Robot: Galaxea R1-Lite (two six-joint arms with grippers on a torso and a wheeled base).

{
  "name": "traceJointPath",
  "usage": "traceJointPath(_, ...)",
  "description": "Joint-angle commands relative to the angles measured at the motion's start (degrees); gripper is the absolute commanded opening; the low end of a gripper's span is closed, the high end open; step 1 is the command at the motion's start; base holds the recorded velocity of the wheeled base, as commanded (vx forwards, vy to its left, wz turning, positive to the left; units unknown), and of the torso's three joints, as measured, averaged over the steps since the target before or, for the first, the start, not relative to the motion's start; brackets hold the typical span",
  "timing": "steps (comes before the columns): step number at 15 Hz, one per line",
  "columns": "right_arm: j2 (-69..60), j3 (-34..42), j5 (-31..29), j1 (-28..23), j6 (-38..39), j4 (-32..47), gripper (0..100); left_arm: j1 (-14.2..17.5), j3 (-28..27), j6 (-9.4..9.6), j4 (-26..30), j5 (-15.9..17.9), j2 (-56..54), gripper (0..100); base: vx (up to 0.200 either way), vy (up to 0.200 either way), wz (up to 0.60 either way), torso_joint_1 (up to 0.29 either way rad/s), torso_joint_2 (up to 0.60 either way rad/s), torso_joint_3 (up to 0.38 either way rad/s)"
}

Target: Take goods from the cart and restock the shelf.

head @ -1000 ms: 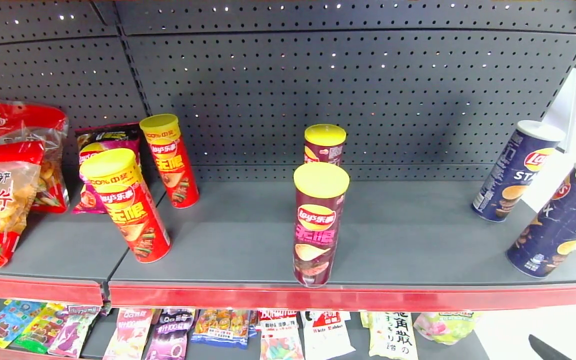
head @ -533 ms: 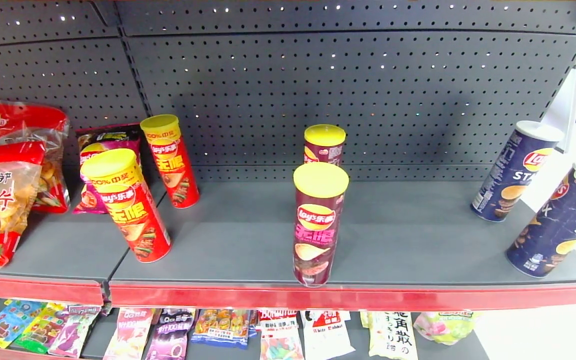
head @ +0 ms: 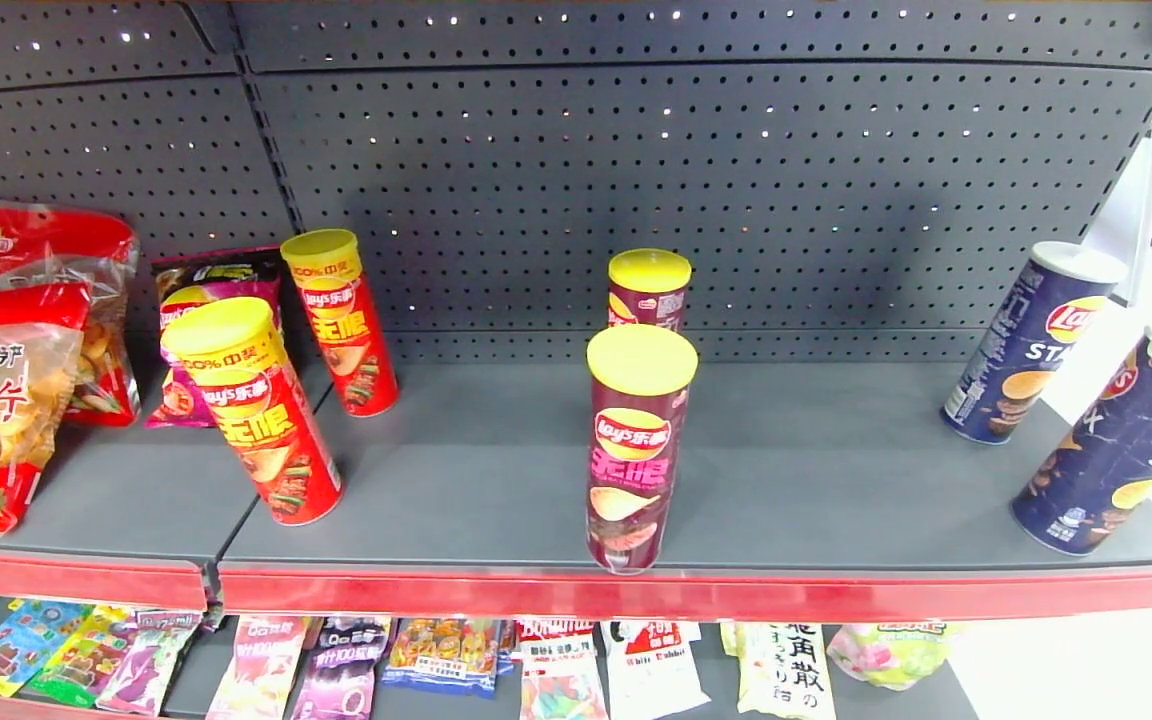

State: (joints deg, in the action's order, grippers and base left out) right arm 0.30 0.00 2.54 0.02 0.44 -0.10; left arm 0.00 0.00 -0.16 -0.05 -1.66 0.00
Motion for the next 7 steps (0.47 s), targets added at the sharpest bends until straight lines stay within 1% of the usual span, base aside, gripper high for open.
traceJointPath(1, -0.1, 0.0, 0.0, 0.0, 0.0, 0.0, 100, 0.0, 0.0, -0.02, 0.0, 0.0, 0.0, 100, 0.000, 0.000, 0.00, 0.000, 0.00, 0.000)
traceJointPath(7, -0.1, 0.0, -1.1, 0.0, -0.1, 0.1, 100, 0.0, 0.0, -0.02, 0.0, 0.0, 0.0, 100, 0.000, 0.000, 0.00, 0.000, 0.00, 0.000)
